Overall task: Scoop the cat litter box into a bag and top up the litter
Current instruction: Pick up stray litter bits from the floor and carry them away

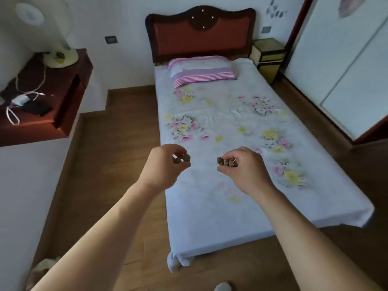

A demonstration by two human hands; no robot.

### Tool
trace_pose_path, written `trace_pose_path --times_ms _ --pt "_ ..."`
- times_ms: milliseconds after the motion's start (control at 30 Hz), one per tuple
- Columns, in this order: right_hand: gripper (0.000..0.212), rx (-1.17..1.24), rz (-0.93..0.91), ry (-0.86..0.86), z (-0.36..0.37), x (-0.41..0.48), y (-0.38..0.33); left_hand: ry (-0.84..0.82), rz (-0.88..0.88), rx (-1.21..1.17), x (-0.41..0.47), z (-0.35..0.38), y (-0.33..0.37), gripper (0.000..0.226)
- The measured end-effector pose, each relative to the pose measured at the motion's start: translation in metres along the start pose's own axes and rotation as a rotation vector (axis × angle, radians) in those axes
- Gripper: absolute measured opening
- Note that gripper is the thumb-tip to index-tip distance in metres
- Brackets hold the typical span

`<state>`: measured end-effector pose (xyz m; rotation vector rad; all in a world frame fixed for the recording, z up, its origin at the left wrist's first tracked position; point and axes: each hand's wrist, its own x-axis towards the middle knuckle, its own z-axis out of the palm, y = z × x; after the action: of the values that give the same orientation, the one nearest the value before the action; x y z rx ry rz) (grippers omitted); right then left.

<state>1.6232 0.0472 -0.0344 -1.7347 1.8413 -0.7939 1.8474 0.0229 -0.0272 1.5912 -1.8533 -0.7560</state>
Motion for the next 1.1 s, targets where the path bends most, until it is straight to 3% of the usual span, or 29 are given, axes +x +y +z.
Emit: trace_pose_path --times_ms 433,833,1100 --pt "0.023 -0.075 0.307 0.321 -0.189 -0.029 0.171 -0.348 0.285 -0.094 0.083 0.198 0.188 0.018" --pt "0.033 -0.083 0.71 0.598 -0.295 -0.051 0.276 -0.689 0.547 -0.108 0.15 0.374 0.329 0.019" --pt "0.025 -0.095 0.886 0.75 -0.358 -0.094 0.35 -0.862 0.758 -0.013 0.134 0.486 0.427 0.018"
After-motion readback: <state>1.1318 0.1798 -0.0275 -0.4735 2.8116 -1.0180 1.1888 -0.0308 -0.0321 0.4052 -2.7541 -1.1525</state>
